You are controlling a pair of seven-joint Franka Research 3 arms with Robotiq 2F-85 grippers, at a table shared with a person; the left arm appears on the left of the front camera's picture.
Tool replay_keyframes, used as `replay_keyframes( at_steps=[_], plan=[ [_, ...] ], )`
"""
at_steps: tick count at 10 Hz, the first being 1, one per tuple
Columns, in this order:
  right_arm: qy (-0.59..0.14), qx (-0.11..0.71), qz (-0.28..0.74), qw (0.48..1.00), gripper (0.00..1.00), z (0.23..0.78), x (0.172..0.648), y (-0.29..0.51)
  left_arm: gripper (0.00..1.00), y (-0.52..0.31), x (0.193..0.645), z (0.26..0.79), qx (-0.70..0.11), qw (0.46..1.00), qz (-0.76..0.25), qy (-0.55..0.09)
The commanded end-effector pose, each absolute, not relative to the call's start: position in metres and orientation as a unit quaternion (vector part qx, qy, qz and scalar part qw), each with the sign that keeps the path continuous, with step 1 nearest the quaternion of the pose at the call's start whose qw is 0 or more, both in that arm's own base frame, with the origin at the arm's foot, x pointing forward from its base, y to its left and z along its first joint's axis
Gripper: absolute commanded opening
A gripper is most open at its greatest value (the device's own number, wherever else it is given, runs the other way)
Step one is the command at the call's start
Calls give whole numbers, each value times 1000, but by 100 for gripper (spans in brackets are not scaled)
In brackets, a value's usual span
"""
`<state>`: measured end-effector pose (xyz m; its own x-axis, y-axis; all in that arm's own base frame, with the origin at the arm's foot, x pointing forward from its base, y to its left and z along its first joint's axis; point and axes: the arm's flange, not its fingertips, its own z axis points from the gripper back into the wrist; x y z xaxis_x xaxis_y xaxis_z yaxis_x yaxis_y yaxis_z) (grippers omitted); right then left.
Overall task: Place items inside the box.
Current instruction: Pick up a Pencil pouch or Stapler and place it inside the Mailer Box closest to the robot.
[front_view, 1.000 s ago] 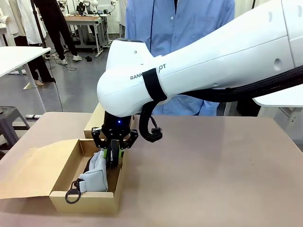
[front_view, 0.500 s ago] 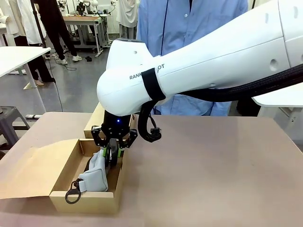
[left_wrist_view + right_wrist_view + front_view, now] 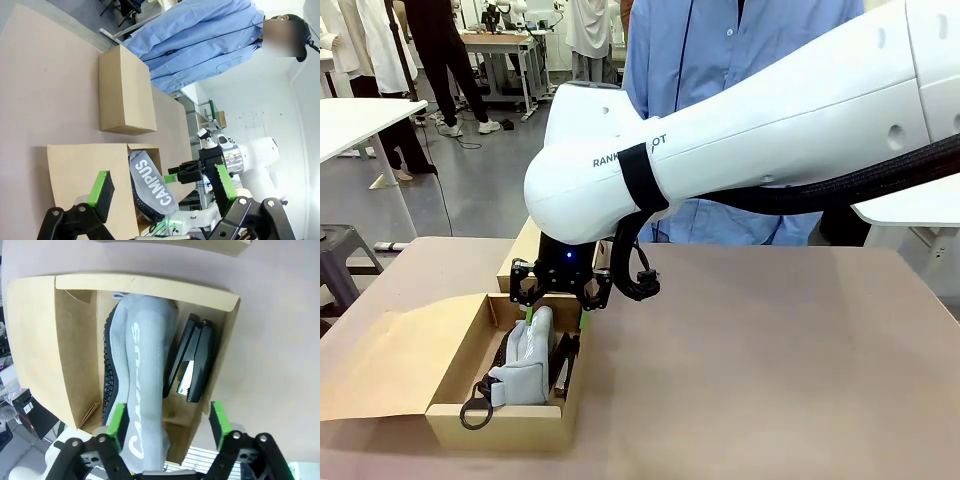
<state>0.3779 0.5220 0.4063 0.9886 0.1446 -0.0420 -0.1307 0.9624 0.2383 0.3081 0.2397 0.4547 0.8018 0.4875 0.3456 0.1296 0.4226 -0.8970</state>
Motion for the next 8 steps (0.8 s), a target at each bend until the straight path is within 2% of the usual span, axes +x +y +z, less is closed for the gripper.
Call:
replay_keyframes(
  at_steps=[1, 6, 8],
  plan=[
    [27, 125, 51, 990, 100, 407, 377, 528, 100, 239, 309, 456, -530, 785, 107, -303],
    [22, 133, 49, 990, 100, 421, 385, 503, 100, 239, 309, 456, -530, 785, 107, -303],
    [93, 199, 81, 972, 100, 471, 401, 399, 100, 239, 309, 456, -530, 785, 107, -303]
  ],
)
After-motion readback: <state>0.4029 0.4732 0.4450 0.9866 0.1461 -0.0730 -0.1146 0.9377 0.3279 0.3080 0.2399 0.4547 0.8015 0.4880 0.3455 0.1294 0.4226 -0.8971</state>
